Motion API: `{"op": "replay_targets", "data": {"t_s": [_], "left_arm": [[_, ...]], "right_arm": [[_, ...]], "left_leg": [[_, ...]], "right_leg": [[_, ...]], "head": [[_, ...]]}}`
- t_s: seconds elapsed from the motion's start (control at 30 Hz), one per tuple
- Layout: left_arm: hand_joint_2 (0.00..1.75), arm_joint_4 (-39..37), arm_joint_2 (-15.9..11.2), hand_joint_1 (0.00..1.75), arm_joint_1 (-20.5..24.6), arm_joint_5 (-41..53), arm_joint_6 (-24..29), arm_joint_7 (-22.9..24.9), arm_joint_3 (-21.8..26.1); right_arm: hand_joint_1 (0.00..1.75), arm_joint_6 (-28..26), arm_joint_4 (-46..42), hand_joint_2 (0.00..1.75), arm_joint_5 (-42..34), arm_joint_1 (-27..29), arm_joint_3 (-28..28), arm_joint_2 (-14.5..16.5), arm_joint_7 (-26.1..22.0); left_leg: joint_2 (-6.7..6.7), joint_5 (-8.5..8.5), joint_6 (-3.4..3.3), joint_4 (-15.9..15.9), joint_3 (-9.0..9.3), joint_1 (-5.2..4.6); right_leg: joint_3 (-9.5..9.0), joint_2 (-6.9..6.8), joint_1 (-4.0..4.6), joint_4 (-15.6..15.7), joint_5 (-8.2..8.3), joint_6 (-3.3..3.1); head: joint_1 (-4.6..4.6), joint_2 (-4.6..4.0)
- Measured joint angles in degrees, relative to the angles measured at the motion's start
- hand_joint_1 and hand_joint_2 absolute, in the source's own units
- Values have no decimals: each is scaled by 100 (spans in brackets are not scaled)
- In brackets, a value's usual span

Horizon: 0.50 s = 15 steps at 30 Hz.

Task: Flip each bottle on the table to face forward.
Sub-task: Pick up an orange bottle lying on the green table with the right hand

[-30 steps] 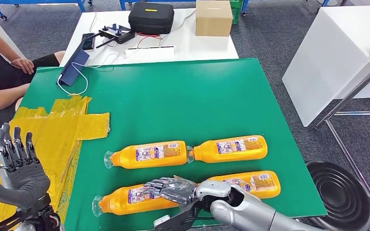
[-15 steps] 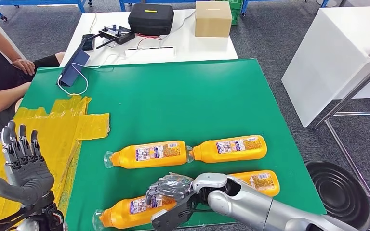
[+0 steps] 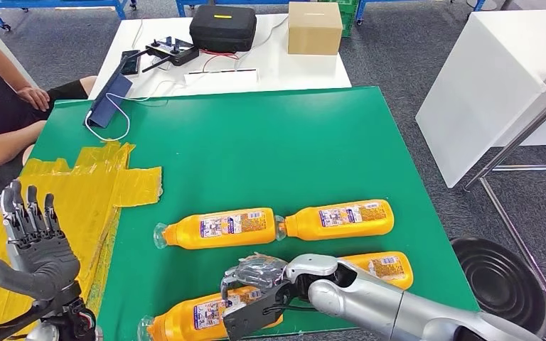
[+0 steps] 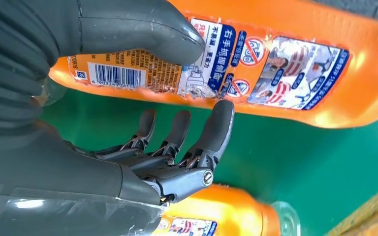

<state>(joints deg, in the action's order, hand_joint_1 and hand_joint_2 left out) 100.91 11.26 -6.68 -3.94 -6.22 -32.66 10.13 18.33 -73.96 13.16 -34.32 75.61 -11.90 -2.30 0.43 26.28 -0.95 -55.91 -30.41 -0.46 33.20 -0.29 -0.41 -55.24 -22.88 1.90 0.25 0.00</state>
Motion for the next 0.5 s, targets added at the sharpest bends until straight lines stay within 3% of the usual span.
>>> {"op": "replay_targets", "data": {"t_s": [0.3, 0.5], "left_arm": [[0, 7, 0, 0, -75, -185, 17, 64, 78], [0, 9, 0, 0, -104, -222, -32, 92, 110]], "right_arm": [[175, -1053, 19, 175, 649, 702, -509, 143, -102], [175, -1115, 40, 175, 902, 1052, -797, 291, -165]], "left_leg": [[-3, 0, 0, 1, -5, 2], [-2, 1, 0, 1, -7, 1]], "right_leg": [[4, -2, 1, 0, -1, 0], [8, -1, 1, 0, -1, 0]], "head": [[0, 0], [0, 0]]}}
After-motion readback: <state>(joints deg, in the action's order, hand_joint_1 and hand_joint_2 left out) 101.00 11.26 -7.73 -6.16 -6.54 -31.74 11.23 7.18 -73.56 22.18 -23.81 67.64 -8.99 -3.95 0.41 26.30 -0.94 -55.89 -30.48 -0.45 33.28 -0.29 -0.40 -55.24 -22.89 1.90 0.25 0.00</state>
